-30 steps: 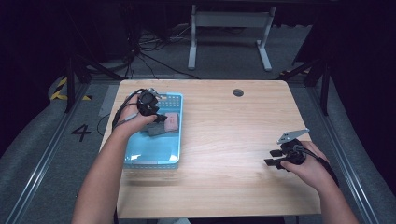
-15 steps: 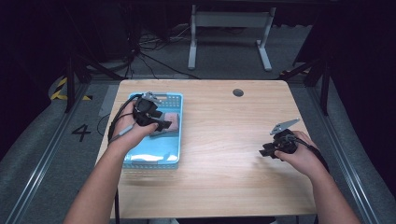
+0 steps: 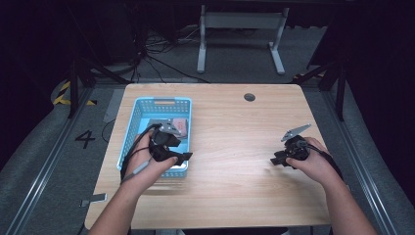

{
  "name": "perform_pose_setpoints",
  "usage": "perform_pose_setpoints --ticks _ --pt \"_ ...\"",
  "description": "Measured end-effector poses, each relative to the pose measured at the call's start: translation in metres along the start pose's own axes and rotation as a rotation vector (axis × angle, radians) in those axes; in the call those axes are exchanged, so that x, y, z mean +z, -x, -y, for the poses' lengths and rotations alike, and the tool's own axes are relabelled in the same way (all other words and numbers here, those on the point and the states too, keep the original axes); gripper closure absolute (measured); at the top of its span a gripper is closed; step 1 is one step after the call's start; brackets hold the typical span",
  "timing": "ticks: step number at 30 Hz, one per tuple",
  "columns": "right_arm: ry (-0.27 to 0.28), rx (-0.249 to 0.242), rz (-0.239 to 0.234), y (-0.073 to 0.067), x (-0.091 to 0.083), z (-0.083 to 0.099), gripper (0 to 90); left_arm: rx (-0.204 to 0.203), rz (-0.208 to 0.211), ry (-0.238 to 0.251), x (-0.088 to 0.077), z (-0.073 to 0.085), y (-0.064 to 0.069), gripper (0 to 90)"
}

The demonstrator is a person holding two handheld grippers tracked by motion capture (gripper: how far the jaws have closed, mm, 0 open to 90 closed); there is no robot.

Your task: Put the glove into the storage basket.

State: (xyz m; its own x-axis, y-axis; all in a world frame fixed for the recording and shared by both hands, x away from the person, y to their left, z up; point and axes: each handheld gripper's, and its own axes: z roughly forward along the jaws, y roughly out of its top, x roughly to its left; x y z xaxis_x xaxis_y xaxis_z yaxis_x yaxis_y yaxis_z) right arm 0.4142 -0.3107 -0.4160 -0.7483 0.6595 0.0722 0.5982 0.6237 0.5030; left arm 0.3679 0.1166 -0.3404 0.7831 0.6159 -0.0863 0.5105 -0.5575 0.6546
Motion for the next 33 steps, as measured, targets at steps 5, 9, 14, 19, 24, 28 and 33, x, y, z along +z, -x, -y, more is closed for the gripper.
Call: perform_pose_setpoints --ticks 5,9,14,19,24,28,33 --pt "-0.008 0.017 -0.004 0.002 0.000 0.004 63.5 0.002 0.034 0.032 0.013 0.005 0.029 38.0" --pt "-0.012 0.026 -0.005 0.003 0.001 0.007 62.9 0.041 0.064 0.059 0.037 0.009 0.052 39.1" --pt "-0.010 0.028 0.003 0.004 0.003 0.008 62.5 0.080 0.131 -0.022 0.084 0.014 0.077 36.1" --pt "-0.009 0.026 0.005 0.004 0.003 0.010 61.7 0.124 0.175 -0.125 0.105 0.018 0.085 30.1" --pt "-0.003 0.031 0.011 0.001 0.001 0.013 60.5 0.144 0.153 -0.147 0.110 0.021 0.087 27.7" --pt "0.006 0.035 0.019 0.001 0.001 0.016 56.2 0.157 0.147 -0.147 0.115 0.022 0.090 26.2" --pt "0.040 0.055 0.043 0.003 0.001 0.019 50.4 0.170 0.133 -0.129 0.120 0.024 0.093 22.4"
